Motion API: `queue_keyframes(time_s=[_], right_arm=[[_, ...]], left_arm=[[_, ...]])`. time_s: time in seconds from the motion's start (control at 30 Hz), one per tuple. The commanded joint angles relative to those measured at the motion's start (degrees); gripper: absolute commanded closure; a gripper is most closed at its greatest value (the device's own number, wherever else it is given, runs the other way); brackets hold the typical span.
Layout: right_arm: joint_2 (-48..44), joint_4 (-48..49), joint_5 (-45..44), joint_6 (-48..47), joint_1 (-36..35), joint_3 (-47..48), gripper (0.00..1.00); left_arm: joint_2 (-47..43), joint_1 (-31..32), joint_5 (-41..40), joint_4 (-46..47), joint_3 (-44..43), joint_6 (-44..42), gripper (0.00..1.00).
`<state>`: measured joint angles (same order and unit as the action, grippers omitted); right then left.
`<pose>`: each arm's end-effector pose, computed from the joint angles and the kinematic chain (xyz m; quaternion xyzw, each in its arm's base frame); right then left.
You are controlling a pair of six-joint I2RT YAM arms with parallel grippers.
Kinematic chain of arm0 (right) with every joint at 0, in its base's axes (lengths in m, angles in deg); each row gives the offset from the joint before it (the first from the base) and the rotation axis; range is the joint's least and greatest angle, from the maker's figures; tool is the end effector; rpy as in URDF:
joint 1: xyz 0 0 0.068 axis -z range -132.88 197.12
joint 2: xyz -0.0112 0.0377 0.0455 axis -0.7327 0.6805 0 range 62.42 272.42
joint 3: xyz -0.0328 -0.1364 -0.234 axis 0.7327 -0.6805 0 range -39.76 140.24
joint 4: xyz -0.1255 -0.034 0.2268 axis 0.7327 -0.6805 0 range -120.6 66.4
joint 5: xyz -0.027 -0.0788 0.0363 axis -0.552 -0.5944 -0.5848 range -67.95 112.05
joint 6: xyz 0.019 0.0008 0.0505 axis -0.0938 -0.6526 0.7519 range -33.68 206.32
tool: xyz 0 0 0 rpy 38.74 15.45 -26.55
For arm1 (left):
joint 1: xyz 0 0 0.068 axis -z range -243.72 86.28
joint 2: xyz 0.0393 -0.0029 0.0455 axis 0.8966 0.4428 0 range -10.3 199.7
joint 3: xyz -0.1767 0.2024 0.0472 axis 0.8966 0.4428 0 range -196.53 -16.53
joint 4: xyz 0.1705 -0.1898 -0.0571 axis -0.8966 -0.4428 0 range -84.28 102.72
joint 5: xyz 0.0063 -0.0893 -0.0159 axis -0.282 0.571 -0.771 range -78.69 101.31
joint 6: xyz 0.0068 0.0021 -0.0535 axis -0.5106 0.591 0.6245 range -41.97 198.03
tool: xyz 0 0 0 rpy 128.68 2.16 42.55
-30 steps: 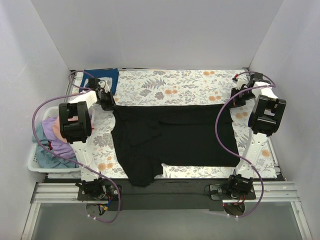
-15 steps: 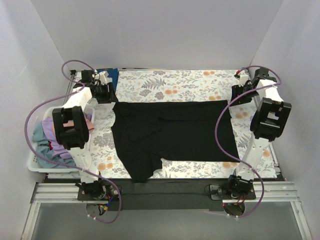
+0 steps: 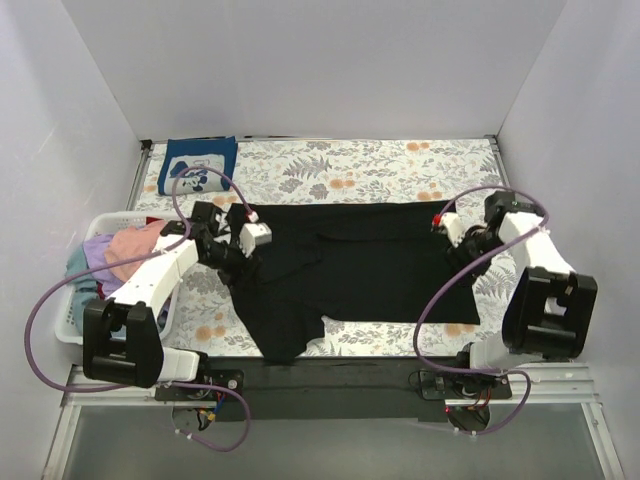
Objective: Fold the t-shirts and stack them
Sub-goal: Fold the tshirt
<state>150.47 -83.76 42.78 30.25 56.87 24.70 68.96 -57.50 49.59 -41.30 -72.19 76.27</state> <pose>0.2695 -0.0335 0.2276 -0.3953 0.8992 0.1216 0.1427 0.2374 -0.0480 0.2300 0.1006 0.9345 -0.3297 0.0891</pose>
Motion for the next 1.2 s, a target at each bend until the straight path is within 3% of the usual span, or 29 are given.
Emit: queue_keyframes(time_s=[0.0,0.17,0.47,0.67,1.17], right_arm=[[-9.8,-0.6,-6.0,-7.6,-5.2,-10.5,0.47],[-18.6,7.9,-13.5,-6.7,-14.0,-22.5,0.5],[-21.3,16.7,-20.5,-10.2,-16.3,-32.8,0.54],[-21.0,20.3,-23.1,-10.5,-16.3,-33.4,0.53],[-25.7,16.7,-21.2,-12.9,-16.4,-31.0,0.51]], left_arm=[[-5.6,5.0,-3.1,-2.7,4.7,-6.9,0.47],[-5.3,6.6,-2.5,-2.4,5.6,-3.7,0.48],[-6.6,8.5,-4.8,-1.1,8.2,-3.4,0.48],[-6.7,8.6,-5.1,-0.6,8.7,-3.2,0.48],[-8.0,11.8,-6.9,0.0,10.3,-1.8,0.47]])
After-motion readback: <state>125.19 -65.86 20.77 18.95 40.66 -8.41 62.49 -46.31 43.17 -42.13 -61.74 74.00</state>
